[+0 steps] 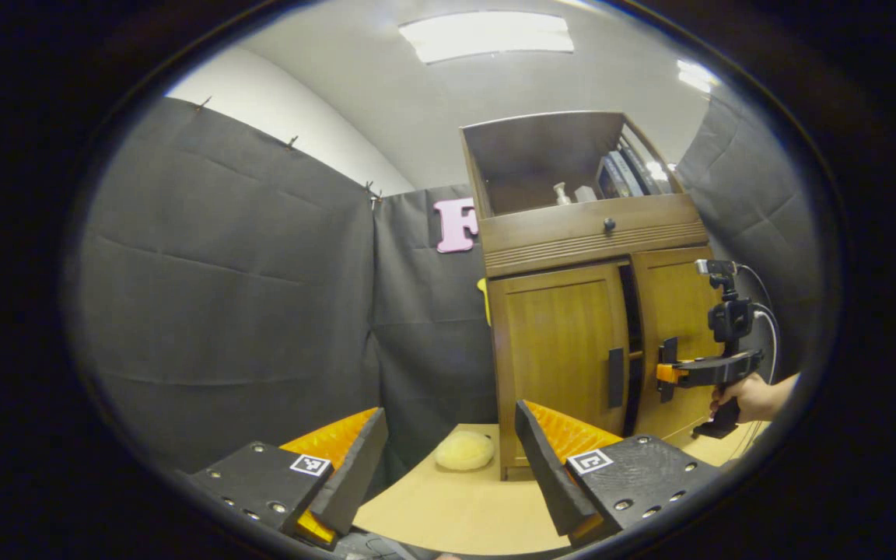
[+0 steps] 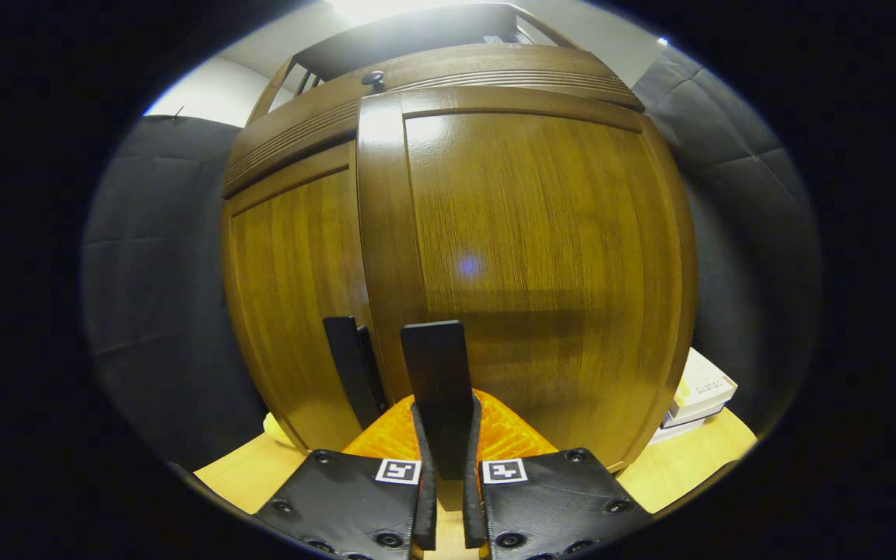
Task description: Open the right door of the double-door shoe cabinet with the right hand, and open the left door with the left hand.
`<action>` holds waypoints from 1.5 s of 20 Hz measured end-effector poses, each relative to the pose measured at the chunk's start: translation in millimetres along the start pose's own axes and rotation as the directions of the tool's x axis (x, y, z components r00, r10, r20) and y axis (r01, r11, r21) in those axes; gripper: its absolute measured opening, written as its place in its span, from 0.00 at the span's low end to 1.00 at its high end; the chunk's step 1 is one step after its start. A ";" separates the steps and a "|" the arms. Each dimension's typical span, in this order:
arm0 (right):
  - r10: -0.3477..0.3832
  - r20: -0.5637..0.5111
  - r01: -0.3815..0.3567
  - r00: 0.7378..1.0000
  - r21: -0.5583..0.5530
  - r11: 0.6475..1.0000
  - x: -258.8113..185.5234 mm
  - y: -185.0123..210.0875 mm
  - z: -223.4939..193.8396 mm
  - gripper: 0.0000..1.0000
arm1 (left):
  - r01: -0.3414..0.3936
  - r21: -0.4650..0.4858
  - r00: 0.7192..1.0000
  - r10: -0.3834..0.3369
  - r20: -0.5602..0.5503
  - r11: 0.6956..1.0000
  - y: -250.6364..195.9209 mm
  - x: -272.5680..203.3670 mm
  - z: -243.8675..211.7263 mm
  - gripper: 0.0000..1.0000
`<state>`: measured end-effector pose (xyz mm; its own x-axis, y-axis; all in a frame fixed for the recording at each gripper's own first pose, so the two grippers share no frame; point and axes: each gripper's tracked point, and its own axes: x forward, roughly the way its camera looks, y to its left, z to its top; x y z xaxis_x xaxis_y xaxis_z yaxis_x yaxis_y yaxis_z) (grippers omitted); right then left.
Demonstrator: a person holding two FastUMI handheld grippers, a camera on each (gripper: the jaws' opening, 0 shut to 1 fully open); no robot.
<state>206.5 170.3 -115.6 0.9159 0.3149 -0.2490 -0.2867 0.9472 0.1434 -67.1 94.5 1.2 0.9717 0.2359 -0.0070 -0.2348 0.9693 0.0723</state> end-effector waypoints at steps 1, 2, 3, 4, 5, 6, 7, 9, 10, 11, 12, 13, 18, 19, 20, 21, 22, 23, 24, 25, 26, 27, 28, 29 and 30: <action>0.007 -0.001 -0.007 1.000 0.000 1.000 -5.9 -1.1 -0.5 0.15 | 0.015 -0.002 1.000 -0.015 0.003 1.000 -1.7 0.3 0.1 0.96; 0.012 -0.006 -0.012 1.000 0.005 1.000 -11.8 -2.2 -1.1 0.15 | 0.030 -0.003 1.000 -0.030 0.005 1.000 -2.3 0.7 -0.2 0.96; 0.018 -0.009 -0.017 1.000 0.014 1.000 -17.0 -3.2 -1.8 0.15 | 0.045 -0.005 0.999 -0.045 0.005 0.999 -3.7 1.7 -0.4 0.94; 0.025 -0.014 -0.025 1.000 0.017 1.000 -20.4 -3.9 -1.6 0.18 | 0.060 -0.007 0.998 -0.060 0.006 0.998 -5.8 4.9 -2.5 0.94; 0.032 -0.017 -0.031 0.999 0.015 0.999 -26.3 -5.8 -2.3 0.12 | 0.075 -0.009 0.997 -0.075 0.008 0.997 -7.7 6.8 -3.1 0.94; 0.037 -0.020 -0.037 0.999 0.013 0.999 -32.8 -8.3 -2.3 0.15 | 0.087 -0.010 0.996 -0.087 0.009 0.996 -9.7 8.5 -4.0 0.96; 0.042 -0.023 -0.041 0.999 0.011 0.999 -38.8 -9.9 -2.1 0.15 | 0.100 -0.012 0.995 -0.100 0.011 0.995 -11.5 8.8 -3.6 0.96; 0.053 -0.028 -0.053 0.998 0.014 0.998 -48.6 -12.9 -3.2 0.15 | 0.125 -0.017 0.992 -0.124 0.013 0.992 -15.2 9.6 -4.2 0.96; 0.060 -0.030 -0.059 0.998 0.017 0.998 -52.1 -14.7 -3.0 0.15 | 0.137 -0.020 0.991 -0.137 0.014 0.990 -16.3 10.0 -3.5 0.96; 0.066 -0.032 -0.066 0.997 0.020 0.998 -55.7 -16.6 -3.0 0.15 | 0.150 -0.021 0.989 -0.149 0.014 0.989 -18.0 10.1 -3.4 0.96; 0.073 -0.035 -0.073 0.997 0.020 0.997 -59.5 -18.8 -2.8 0.15 | 0.163 -0.023 0.987 -0.163 0.014 0.986 -19.8 10.6 -4.0 0.96; 0.081 -0.035 -0.080 0.996 0.018 0.997 -63.6 -20.5 -3.1 0.12 | 0.177 -0.025 0.984 -0.177 0.013 0.984 -22.1 11.6 -5.2 0.96; 0.094 -0.045 -0.093 0.995 0.023 0.995 -83.8 -36.3 -4.2 0.15 | 0.235 -0.048 0.972 -0.235 0.018 0.971 -26.6 6.1 1.0 0.96; 0.093 -0.048 -0.092 0.995 0.022 0.995 -88.2 -38.8 -4.6 0.15 | 0.246 -0.051 0.969 -0.245 0.023 0.968 -27.1 5.9 3.2 0.96; 0.091 -0.048 -0.090 0.995 0.021 0.996 -92.8 -42.4 -4.2 0.15 | 0.257 -0.053 0.966 -0.256 0.026 0.965 -28.0 5.1 6.2 0.96; 0.089 -0.050 -0.088 0.995 0.018 0.996 -97.4 -45.6 -4.6 0.14 | 0.267 -0.056 0.964 -0.266 0.026 0.962 -28.7 4.9 7.6 0.96; 0.088 -0.052 -0.088 0.995 0.014 0.996 -102.3 -48.9 -4.3 0.15 | 0.277 -0.058 0.961 -0.276 0.027 0.959 -28.6 4.3 8.7 0.96; 0.087 -0.053 -0.087 0.995 0.011 0.996 -105.9 -53.2 -4.9 0.15 | 0.287 -0.062 0.958 -0.285 0.029 0.956 -28.9 4.4 11.2 0.96; 0.085 -0.055 -0.085 0.995 0.010 0.996 -109.9 -57.8 -4.9 0.15 | 0.297 -0.065 0.955 -0.295 0.030 0.953 -29.5 4.8 11.3 0.96; 0.082 -0.056 -0.082 0.995 0.010 0.997 -115.0 -62.0 -5.3 0.15 | 0.307 -0.067 0.952 -0.306 0.031 0.949 -30.3 4.8 12.5 0.96; 0.078 -0.056 -0.078 0.995 0.009 0.997 -120.4 -66.8 -4.7 0.15 | 0.317 -0.068 0.948 -0.316 0.033 0.946 -31.2 4.9 12.3 0.96; 0.072 -0.056 -0.072 0.996 0.007 0.997 -125.8 -72.4 -6.0 0.12 | 0.327 -0.068 0.945 -0.326 0.036 0.942 -31.9 4.8 14.6 0.96; 0.066 -0.055 -0.066 0.996 0.001 0.998 -130.8 -77.5 -6.0 0.15 | 0.339 -0.069 0.941 -0.337 0.037 0.938 -33.2 5.8 14.4 0.96; 0.061 -0.056 -0.061 0.997 -0.004 0.998 -134.0 -82.4 -5.7 0.15 | 0.348 -0.069 0.937 -0.346 0.040 0.935 -34.6 7.5 14.4 0.96; 0.055 -0.056 -0.056 0.997 -0.007 0.998 -138.4 -87.8 -4.8 0.14 | 0.358 -0.071 0.934 -0.356 0.042 0.931 -35.7 8.7 14.5 0.96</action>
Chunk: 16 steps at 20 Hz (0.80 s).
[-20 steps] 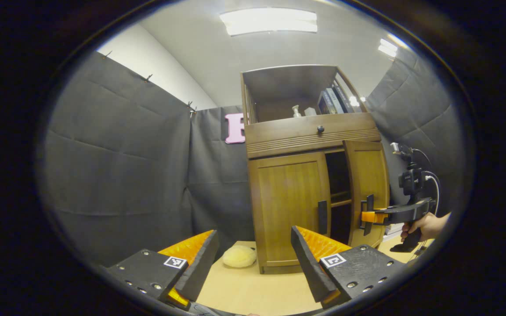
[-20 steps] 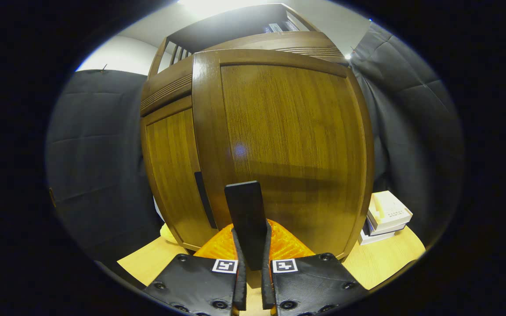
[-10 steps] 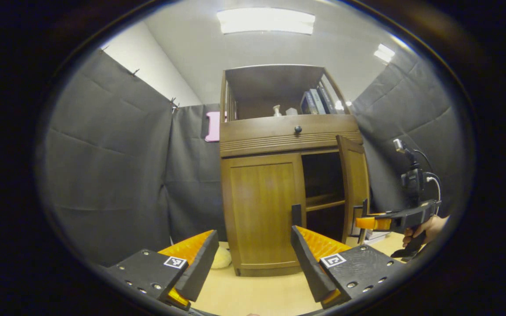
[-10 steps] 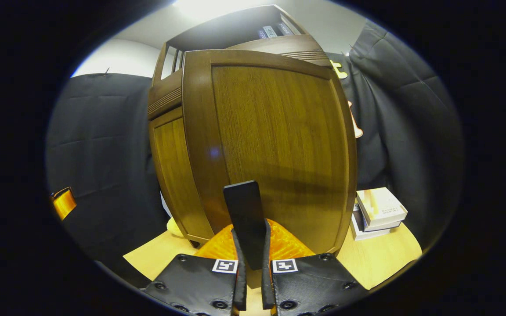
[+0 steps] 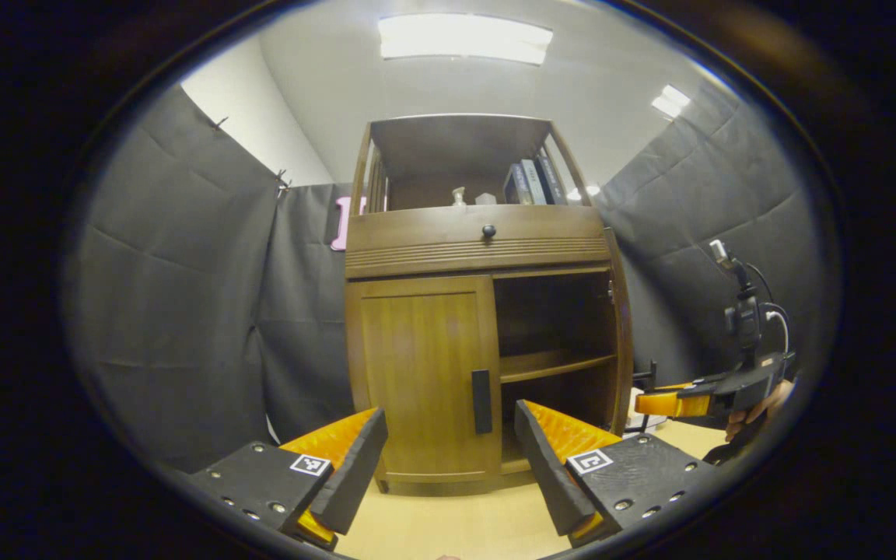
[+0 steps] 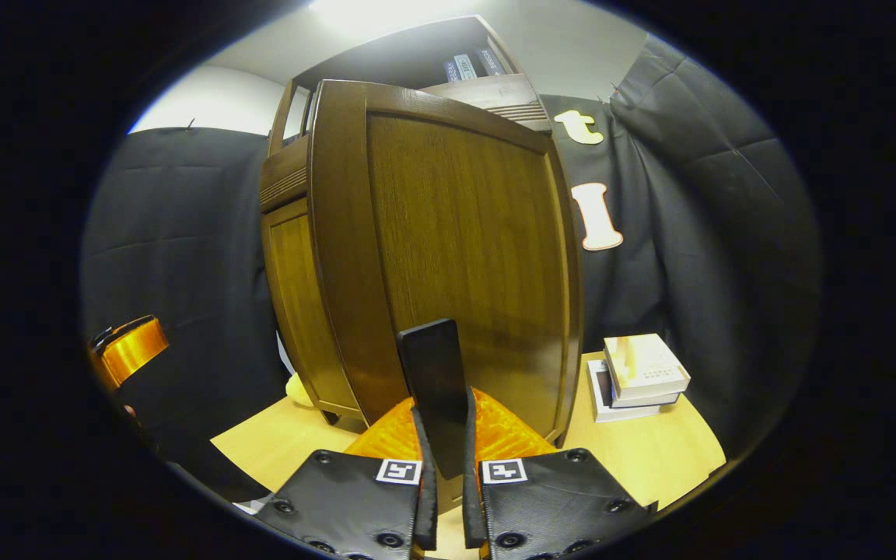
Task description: Open the right door of the double-door shoe cabinet with the right hand, and open the left door with the left hand.
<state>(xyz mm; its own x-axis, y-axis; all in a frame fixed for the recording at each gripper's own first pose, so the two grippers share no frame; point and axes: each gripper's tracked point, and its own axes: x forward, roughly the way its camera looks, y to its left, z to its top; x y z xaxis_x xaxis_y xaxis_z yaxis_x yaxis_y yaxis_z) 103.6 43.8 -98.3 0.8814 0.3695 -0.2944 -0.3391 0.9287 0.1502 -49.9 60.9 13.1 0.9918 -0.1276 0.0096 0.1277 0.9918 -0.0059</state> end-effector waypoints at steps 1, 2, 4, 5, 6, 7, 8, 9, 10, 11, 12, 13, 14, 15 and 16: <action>-0.004 -0.001 0.004 1.000 -0.004 1.000 -3.1 -5.4 -0.4 0.14 | 0.011 -0.002 1.000 -0.011 0.001 1.000 -1.0 0.5 -0.3 0.96; -0.009 -0.001 0.009 1.000 -0.008 1.000 -6.4 -9.9 0.3 0.14 | 0.020 -0.002 1.000 -0.020 0.003 1.000 -0.6 -0.1 1.3 0.96; -0.019 -0.002 0.019 1.000 -0.014 1.000 -11.9 -17.4 0.6 0.14 | 0.039 0.000 0.999 -0.039 0.006 0.999 0.7 -1.7 6.4 0.96; -0.024 -0.002 0.024 1.000 -0.014 1.000 -14.9 -21.6 0.1 0.14 | 0.048 0.004 0.999 -0.048 0.009 0.999 1.2 -1.9 9.4 0.96; -0.027 -0.001 0.027 1.000 -0.011 1.000 -17.4 -25.6 0.5 0.14 | 0.056 0.009 0.998 -0.056 0.012 0.998 2.7 -2.4 12.2 0.96; -0.032 0.000 0.032 0.999 -0.008 0.999 -18.5 -28.4 0.0 0.14 | 0.062 0.013 0.998 -0.062 0.015 0.998 2.9 -1.5 13.3 0.96; -0.035 0.001 0.035 0.999 -0.008 0.999 -20.3 -31.3 0.7 0.14 | 0.067 0.014 0.998 -0.068 0.017 0.998 0.8 0.6 10.9 0.96; -0.039 0.000 0.039 0.999 -0.008 0.999 -23.8 -36.7 0.6 0.14 | 0.073 0.013 0.997 -0.073 0.017 0.997 0.2 1.4 11.2 0.96; -0.044 0.000 0.044 0.999 -0.008 0.999 -26.3 -42.0 -0.3 0.14 | 0.078 0.012 0.997 -0.079 0.016 0.997 1.0 1.9 12.7 0.96; -0.049 0.000 0.049 0.999 -0.009 0.999 -29.1 -47.0 -0.8 0.14 | 0.085 0.012 0.996 -0.085 0.016 0.996 1.0 2.0 13.8 0.96; -0.057 0.001 0.057 0.998 -0.008 0.998 -30.9 -52.4 0.7 0.14 | 0.091 0.014 0.996 -0.092 0.017 0.996 1.1 2.5 14.7 0.96; -0.067 0.003 0.067 0.998 -0.002 0.998 -33.9 -57.9 0.7 0.14 | 0.096 0.019 0.995 -0.097 0.020 0.995 0.7 4.9 15.3 0.94; -0.077 0.003 0.077 0.997 0.004 0.997 -36.7 -64.2 1.0 0.14 | 0.100 0.022 0.995 -0.101 0.020 0.995 0.1 7.1 15.5 0.96; -0.084 0.005 0.084 0.996 0.012 0.996 -40.0 -68.9 -0.1 0.14 | 0.105 0.022 0.994 -0.105 0.020 0.994 -0.9 8.3 15.8 0.96; -0.091 0.004 0.091 0.996 0.017 0.996 -41.8 -73.8 0.2 0.10 | 0.110 0.020 0.994 -0.110 0.019 0.994 -4.2 8.0 16.1 0.96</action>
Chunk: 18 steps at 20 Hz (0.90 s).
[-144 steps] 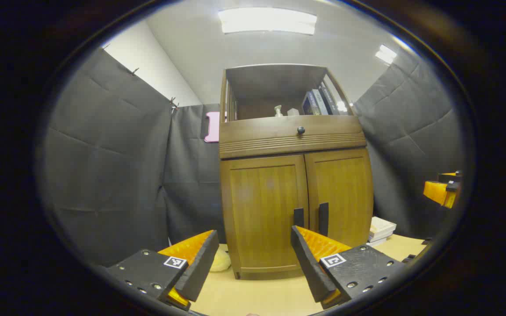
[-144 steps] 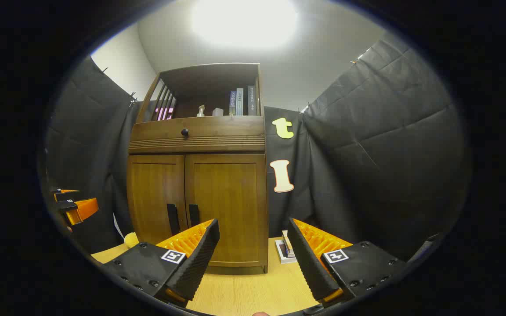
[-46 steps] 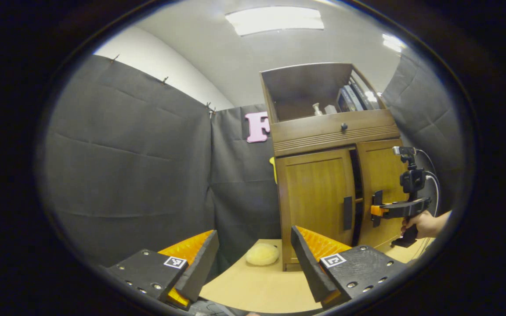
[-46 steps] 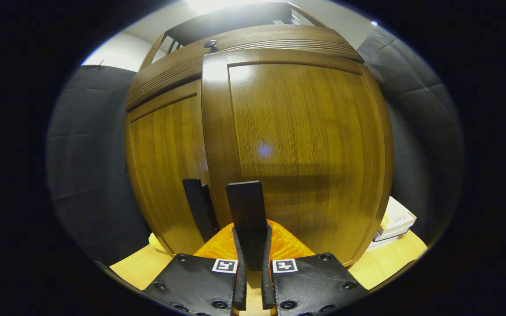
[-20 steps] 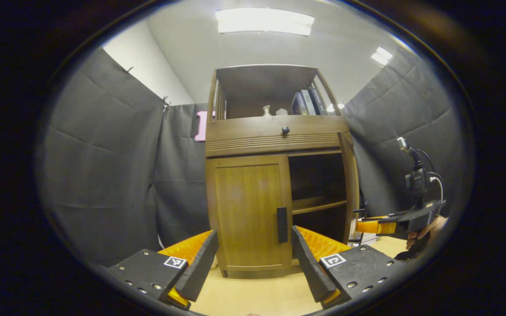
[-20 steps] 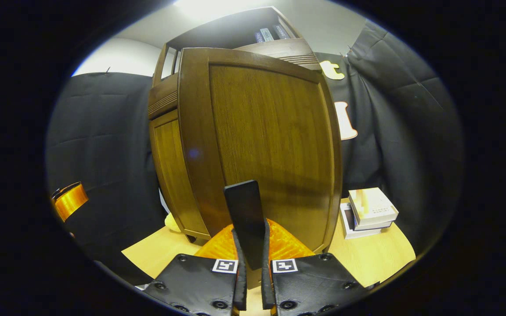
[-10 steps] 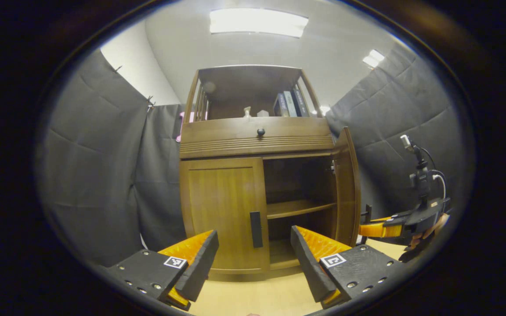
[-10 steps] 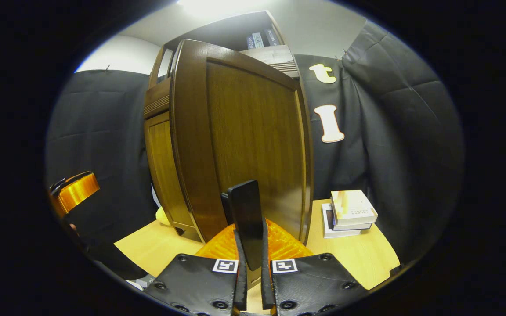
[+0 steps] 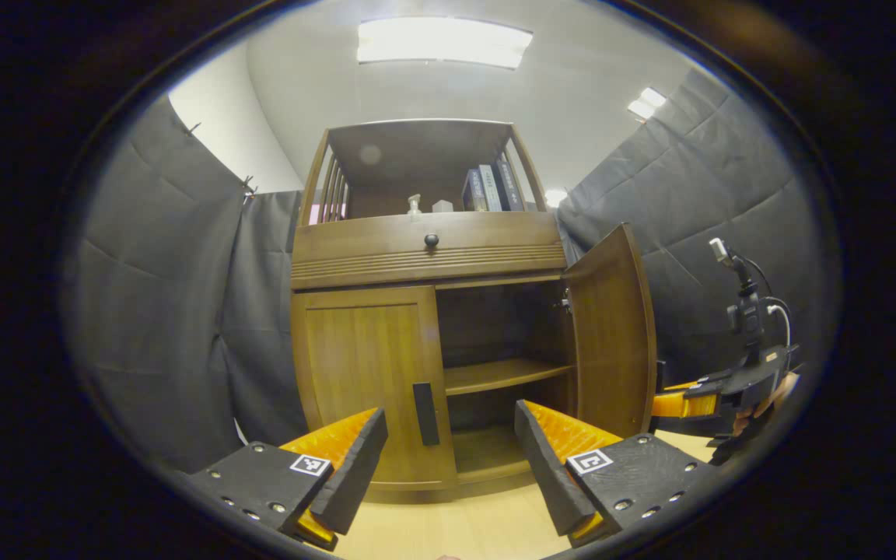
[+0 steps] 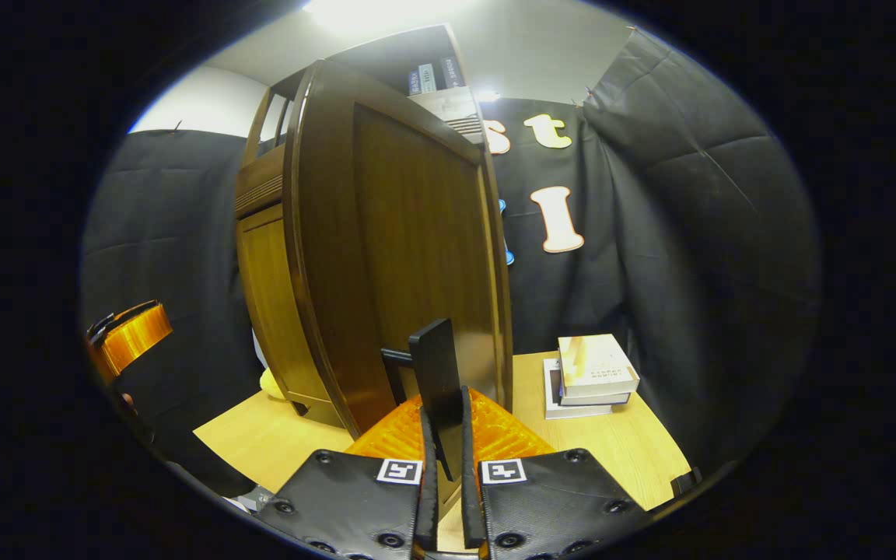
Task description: Open the right door of the double-door shoe cabinet with the right hand, and open the left door with the left hand.
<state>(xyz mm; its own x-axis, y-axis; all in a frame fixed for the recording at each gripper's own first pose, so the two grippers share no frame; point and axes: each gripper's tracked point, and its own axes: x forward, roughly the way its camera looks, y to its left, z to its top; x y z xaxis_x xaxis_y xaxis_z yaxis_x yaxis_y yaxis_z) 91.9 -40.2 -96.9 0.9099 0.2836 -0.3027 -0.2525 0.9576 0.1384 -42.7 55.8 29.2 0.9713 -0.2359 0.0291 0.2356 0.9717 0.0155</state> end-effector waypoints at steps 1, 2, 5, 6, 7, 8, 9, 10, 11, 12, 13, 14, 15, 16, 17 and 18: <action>-0.005 0.001 0.005 1.000 0.000 1.000 -1.7 -4.9 -0.1 0.14 | 0.003 -0.003 1.000 -0.003 -0.002 1.000 -2.6 -0.6 0.1 0.96; -0.012 0.001 0.012 1.000 -0.003 1.000 -3.0 -9.4 -0.1 0.14 | 0.007 -0.004 1.000 -0.007 -0.004 1.000 -6.3 -1.4 -0.3 0.96; -0.037 0.000 0.037 0.999 -0.013 0.999 -5.4 -25.0 0.8 0.13 | 0.013 0.005 1.000 -0.013 -0.008 1.000 -11.4 -1.4 -0.4 0.94; -0.049 0.001 0.049 0.999 -0.009 0.999 -6.0 -30.8 2.1 0.13 | 0.015 0.009 1.000 -0.015 -0.009 1.000 -12.9 -0.4 -0.2 0.94; -0.061 0.001 0.061 0.998 -0.006 0.998 -7.3 -36.1 2.0 0.17 | 0.016 0.011 1.000 -0.016 -0.010 1.000 -14.2 1.5 -0.9 0.95; -0.074 0.002 0.074 0.997 -0.006 0.997 -7.9 -41.7 2.9 0.10 | 0.018 0.011 1.000 -0.018 -0.011 1.000 -14.7 2.7 -1.9 0.95; -0.086 0.003 0.086 0.996 -0.006 0.996 -8.8 -46.9 3.3 0.12 | 0.018 0.009 1.000 -0.018 -0.012 1.000 -15.4 4.6 -2.5 0.96; -0.097 0.005 0.097 0.995 -0.009 0.995 -9.7 -50.9 3.9 0.11 | 0.018 0.005 1.000 -0.018 -0.012 1.000 -15.6 7.3 -2.7 0.96; -0.110 0.009 0.110 0.994 -0.015 0.994 -12.3 -55.5 4.8 0.08 | 0.017 0.001 1.000 -0.017 -0.014 1.000 -15.5 9.7 -3.3 0.96; -0.122 0.017 0.123 0.992 -0.021 0.992 -14.1 -60.4 6.5 0.17 | 0.015 -0.004 1.000 -0.015 -0.019 1.000 -13.0 12.4 -5.9 0.96; -0.129 0.023 0.130 0.991 -0.024 0.991 -17.6 -63.0 7.7 0.06 | 0.013 -0.007 1.000 -0.013 -0.023 1.000 -11.6 15.9 -8.1 0.96; -0.136 0.030 0.137 0.990 -0.027 0.990 -21.3 -65.1 9.1 0.07 | 0.010 -0.008 1.000 -0.010 -0.028 1.000 -9.7 20.1 -10.2 0.96; -0.148 0.039 0.149 0.988 -0.033 0.988 -26.2 -68.1 10.5 0.07 | 0.007 -0.007 0.999 -0.007 -0.031 1.000 -7.9 24.6 -12.0 0.95; -0.169 0.049 0.171 0.984 -0.042 0.984 -31.9 -72.5 12.5 0.07 | 0.003 -0.007 0.999 -0.004 -0.035 1.000 -6.9 27.2 -15.1 0.95; -0.166 0.060 0.168 0.984 -0.041 0.985 -36.6 -71.4 15.0 0.07 | 0.003 -0.009 0.999 -0.003 -0.035 1.000 -6.6 32.4 -17.0 0.95; -0.169 0.075 0.172 0.983 -0.038 0.984 -42.4 -72.8 19.5 0.11 | 0.001 -0.012 0.999 -0.002 -0.036 1.000 -4.2 36.2 -20.4 0.95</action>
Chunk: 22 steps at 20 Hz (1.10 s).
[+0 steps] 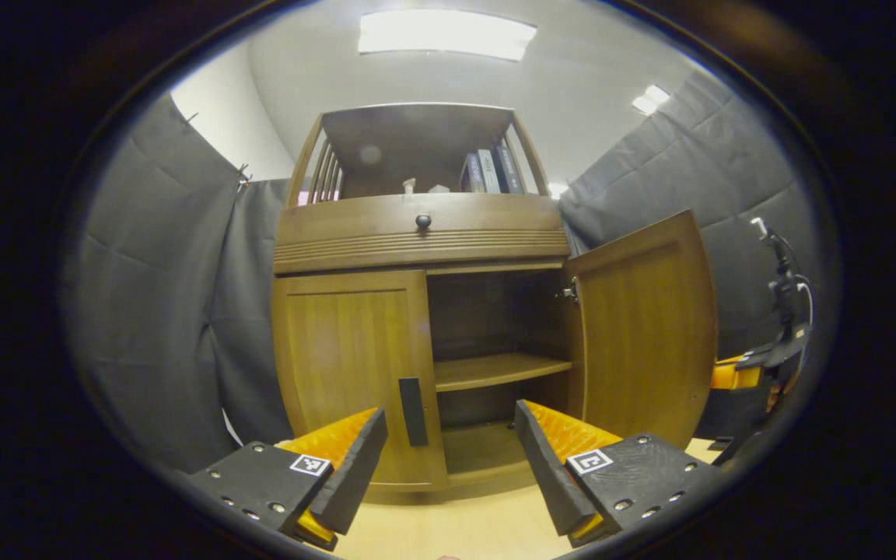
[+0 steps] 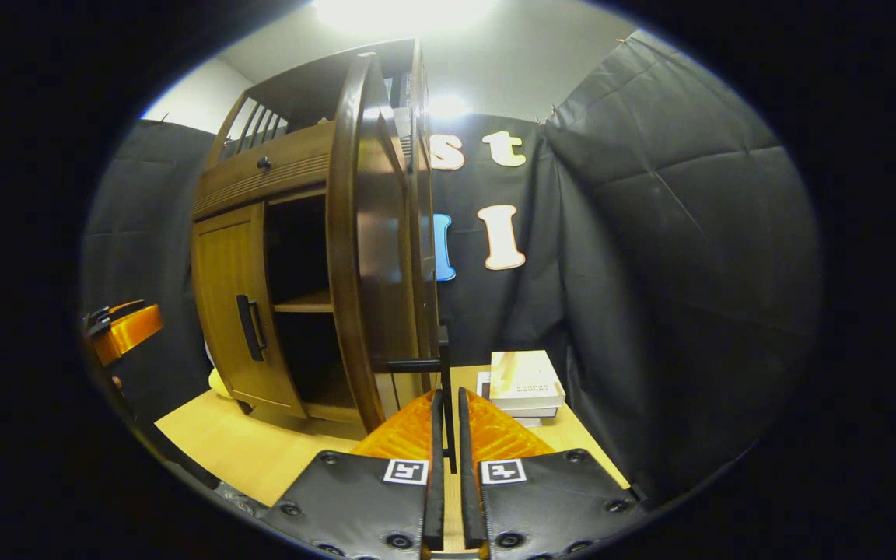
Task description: Open the right door of the double-door shoe cabinet with the right hand, and open the left door with the left hand.
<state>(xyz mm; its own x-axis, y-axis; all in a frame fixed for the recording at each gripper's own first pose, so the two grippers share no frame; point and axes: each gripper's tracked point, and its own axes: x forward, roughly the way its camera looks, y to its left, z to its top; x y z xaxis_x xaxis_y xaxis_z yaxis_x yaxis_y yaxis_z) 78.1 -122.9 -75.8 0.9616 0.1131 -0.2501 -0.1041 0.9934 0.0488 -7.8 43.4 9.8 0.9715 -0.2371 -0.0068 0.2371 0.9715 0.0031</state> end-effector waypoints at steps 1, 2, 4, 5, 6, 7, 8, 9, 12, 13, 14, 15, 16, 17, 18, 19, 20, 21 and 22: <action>-0.009 0.012 0.009 1.000 -0.001 1.000 -6.5 -0.9 4.2 0.13 | -0.001 -0.001 1.000 0.001 -0.001 1.000 0.4 5.2 -2.0 0.96; -0.028 0.025 0.028 0.999 -0.009 1.000 -13.7 -4.6 8.7 0.13 | -0.004 -0.002 1.000 0.004 -0.002 1.000 2.7 10.9 -4.3 0.95; -0.046 0.044 0.047 0.998 -0.021 0.999 -26.0 -6.8 17.0 0.22 | -0.008 0.001 1.000 0.008 -0.004 1.000 4.8 21.4 -12.7 0.95; -0.051 0.055 0.053 0.997 -0.026 0.998 -36.5 -6.4 20.1 0.21 | -0.009 0.004 1.000 0.009 -0.006 1.000 3.9 26.8 -15.9 0.95; -0.049 0.066 0.051 0.997 -0.029 0.998 -44.7 -4.5 23.9 0.22 | -0.008 0.005 1.000 0.008 -0.008 1.000 5.7 33.5 -17.8 0.95; -0.055 0.076 0.058 0.996 -0.032 0.998 -50.9 -2.7 27.1 0.46 | -0.008 0.003 1.000 0.008 -0.010 1.000 6.9 41.1 -20.1 0.96; -0.069 0.080 0.072 0.994 -0.034 0.997 -57.4 -2.8 29.5 0.70 | -0.005 -0.003 1.000 0.005 -0.014 1.000 9.1 50.8 -24.9 0.96; -0.085 0.088 0.088 0.993 -0.034 0.996 -63.4 -4.0 29.0 0.94 | -0.005 -0.010 1.000 0.005 -0.014 1.000 11.1 58.7 -28.8 0.96; -0.113 0.102 0.117 0.988 -0.030 0.993 -80.6 -1.8 30.8 0.96 | -0.020 -0.018 0.999 0.019 -0.026 1.000 20.9 79.8 -41.5 0.95; -0.121 0.102 0.126 0.987 -0.035 0.991 -85.2 -1.6 28.0 0.92 | -0.026 -0.021 0.999 0.025 -0.030 0.999 23.8 86.4 -45.0 0.96; -0.132 0.102 0.137 0.986 -0.042 0.990 -89.5 -1.7 26.8 0.96 | -0.034 -0.026 0.999 0.033 -0.034 0.999 27.9 92.2 -49.0 0.95; -0.143 0.107 0.149 0.984 -0.048 0.988 -93.4 -3.8 26.1 0.96 | -0.040 -0.030 0.999 0.039 -0.038 0.999 31.0 99.5 -51.9 0.95; -0.157 0.114 0.163 0.981 -0.051 0.985 -96.9 -5.1 27.2 0.96 | -0.048 -0.032 0.998 0.047 -0.043 0.998 35.1 107.0 -56.0 0.96; -0.168 0.118 0.175 0.979 -0.049 0.983 -98.5 -6.5 28.3 0.96 | -0.054 -0.032 0.998 0.052 -0.045 0.998 39.1 114.6 -59.2 0.96; -0.176 0.119 0.182 0.977 -0.043 0.982 -101.4 -7.3 27.9 0.96 | -0.058 -0.029 0.997 0.056 -0.045 0.998 42.8 120.3 -63.9 0.95; -0.182 0.119 0.187 0.976 -0.036 0.982 -104.1 -7.9 26.8 0.96 | -0.056 -0.024 0.998 0.055 -0.044 0.998 44.5 127.5 -66.6 0.95; -0.187 0.117 0.192 0.975 -0.032 0.981 -105.4 -7.9 27.3 0.96 | -0.055 -0.015 0.998 0.054 -0.045 0.998 47.2 133.8 -70.9 0.95; -0.193 0.112 0.198 0.975 -0.031 0.980 -106.6 -9.1 26.7 0.96 | -0.056 -0.005 0.997 0.055 -0.051 0.998 51.2 140.9 -75.5 0.96; -0.200 0.108 0.205 0.974 -0.033 0.978 -108.6 -10.4 25.5 0.96 | -0.055 0.002 0.997 0.055 -0.057 0.998 54.2 147.7 -80.9 0.96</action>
<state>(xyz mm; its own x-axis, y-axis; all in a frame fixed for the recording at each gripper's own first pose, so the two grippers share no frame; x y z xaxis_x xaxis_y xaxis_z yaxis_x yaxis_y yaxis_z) -18.8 -146.1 -24.4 0.9847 -0.0913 -0.1484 0.0869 0.9956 -0.0356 148.0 61.4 -72.0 0.9812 -0.1822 -0.0632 0.1829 0.9831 0.0056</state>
